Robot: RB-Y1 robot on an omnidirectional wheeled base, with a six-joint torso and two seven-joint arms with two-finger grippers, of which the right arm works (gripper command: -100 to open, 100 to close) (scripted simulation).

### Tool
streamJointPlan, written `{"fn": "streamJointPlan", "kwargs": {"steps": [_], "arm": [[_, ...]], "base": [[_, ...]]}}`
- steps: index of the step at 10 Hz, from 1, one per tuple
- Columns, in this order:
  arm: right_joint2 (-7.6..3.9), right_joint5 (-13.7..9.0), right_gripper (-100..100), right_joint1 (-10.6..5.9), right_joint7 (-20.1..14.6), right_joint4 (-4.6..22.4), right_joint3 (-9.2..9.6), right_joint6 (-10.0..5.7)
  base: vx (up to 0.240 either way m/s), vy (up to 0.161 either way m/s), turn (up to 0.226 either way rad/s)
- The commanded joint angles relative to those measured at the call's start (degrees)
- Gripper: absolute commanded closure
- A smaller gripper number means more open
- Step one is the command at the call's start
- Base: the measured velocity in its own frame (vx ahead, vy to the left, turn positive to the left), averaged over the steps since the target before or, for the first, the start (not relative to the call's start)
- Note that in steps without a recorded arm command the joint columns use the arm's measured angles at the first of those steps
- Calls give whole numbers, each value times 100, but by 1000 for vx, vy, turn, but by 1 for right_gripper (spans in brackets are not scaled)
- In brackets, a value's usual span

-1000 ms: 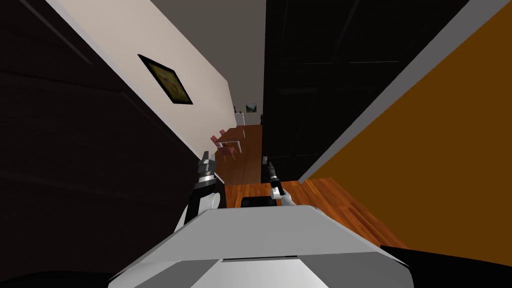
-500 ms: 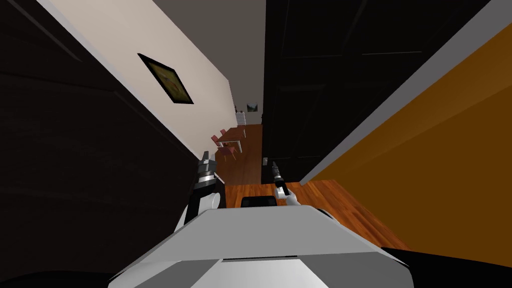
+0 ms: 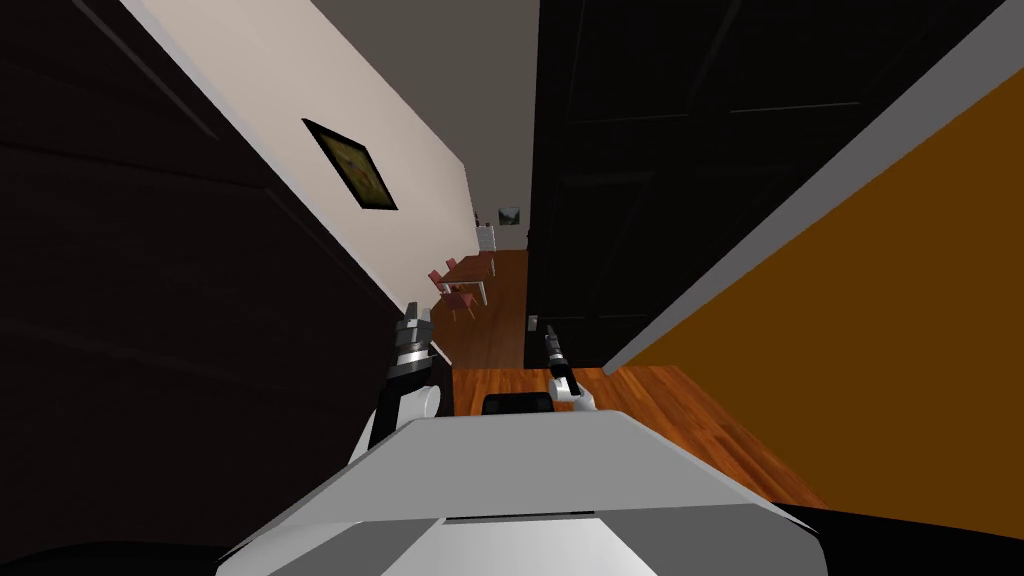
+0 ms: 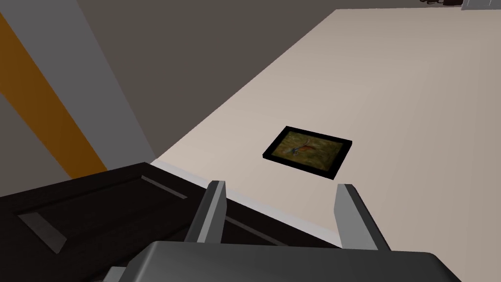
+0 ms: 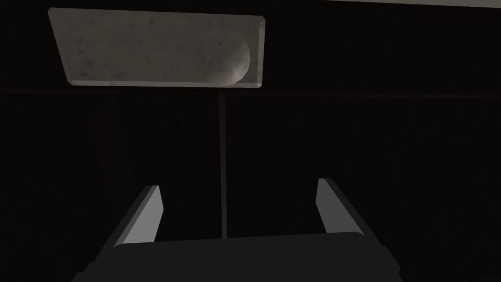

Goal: Pull the door open

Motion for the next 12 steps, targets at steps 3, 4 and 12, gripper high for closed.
{"fn": "streamJointPlan", "kwargs": {"steps": [3, 4, 12], "arm": [[50, -164, -100, 142, 8, -181, 52, 86], [50, -176, -100, 156, 9, -197, 55, 95], [52, -178, 100, 179, 10, -209, 61, 92]], "base": [[200, 115, 17], [202, 108, 1], [23, 10, 0]]}}
